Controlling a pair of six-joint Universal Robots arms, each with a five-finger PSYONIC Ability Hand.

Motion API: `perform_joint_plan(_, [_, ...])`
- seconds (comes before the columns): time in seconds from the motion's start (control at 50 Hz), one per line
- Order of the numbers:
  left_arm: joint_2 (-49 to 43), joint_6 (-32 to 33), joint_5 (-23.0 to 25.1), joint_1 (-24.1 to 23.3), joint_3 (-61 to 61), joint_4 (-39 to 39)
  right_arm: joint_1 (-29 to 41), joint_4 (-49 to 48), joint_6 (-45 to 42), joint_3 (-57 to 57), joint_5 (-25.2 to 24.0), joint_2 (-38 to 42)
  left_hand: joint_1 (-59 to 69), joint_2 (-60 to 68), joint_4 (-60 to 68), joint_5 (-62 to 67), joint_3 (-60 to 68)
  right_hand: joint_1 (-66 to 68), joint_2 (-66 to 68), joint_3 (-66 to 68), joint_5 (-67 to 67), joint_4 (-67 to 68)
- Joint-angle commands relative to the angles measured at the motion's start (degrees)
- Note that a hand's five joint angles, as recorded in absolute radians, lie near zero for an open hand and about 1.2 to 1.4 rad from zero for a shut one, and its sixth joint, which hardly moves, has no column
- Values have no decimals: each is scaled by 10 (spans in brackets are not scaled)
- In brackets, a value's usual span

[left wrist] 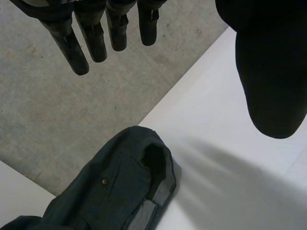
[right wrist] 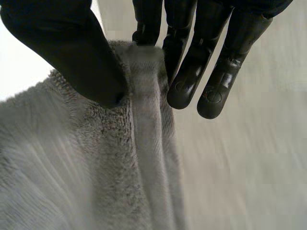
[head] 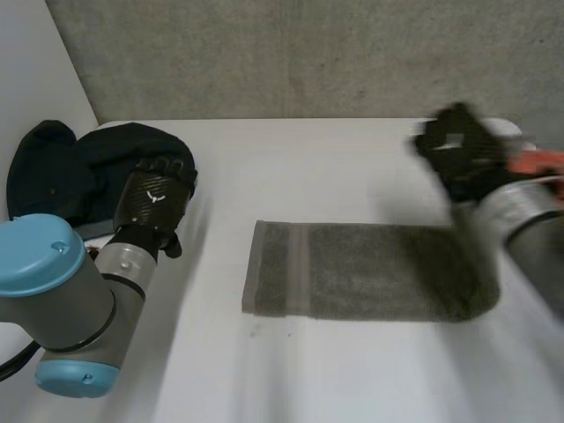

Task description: Fold the laundry.

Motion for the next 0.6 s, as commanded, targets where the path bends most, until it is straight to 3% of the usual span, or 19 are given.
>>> perform_joint_plan(0.02, [1, 0, 0, 2, 0, -1, 201, 7, -36, -47, -53, 113, -8, -15, -16, -27, -20, 240, 125, 123, 135, 119])
perform_joint_plan(0.16, [0, 0, 1, -2, -1, -1, 249, 14, -55, -63, -46, 208, -8, -15, -16, -27, -20, 240, 125, 123, 135, 119])
perform_joint_plan(0.2, [-1, 1, 1, -5, -1, -1, 249, 21, -46, -62, -43, 211, -8, -15, -16, -27, -20, -111, -226, -228, -217, -232])
perform_joint_plan(0.26, [-1, 1, 2, -12, 3, -1, 248, 22, -11, -59, -38, 198, -8, -15, -16, -27, -20, -460, -575, -577, -565, -581])
perform_joint_plan(0.3, [-1, 1, 3, -18, 8, -1, 241, 23, 25, -58, -25, 184, -8, -15, -16, -27, -20, -460, -575, -577, -565, -581])
perform_joint_plan(0.4, [2, 3, 6, -33, 24, -1, 137, 35, 244, -27, 39, 90, -8, -15, -16, -27, -20, -460, -575, -577, -565, -581])
perform_joint_plan(0.48, [0, 2, 5, -57, 52, -1, 87, 64, 367, 20, 37, 40, -8, -15, -16, -27, -20, -460, -575, -577, -565, -581])
perform_joint_plan(0.6, [-12, 2, 4, -91, 83, -1, 15, 115, 336, 96, 34, 26, -8, -15, -16, -27, -20, -460, -575, -577, -565, -581])
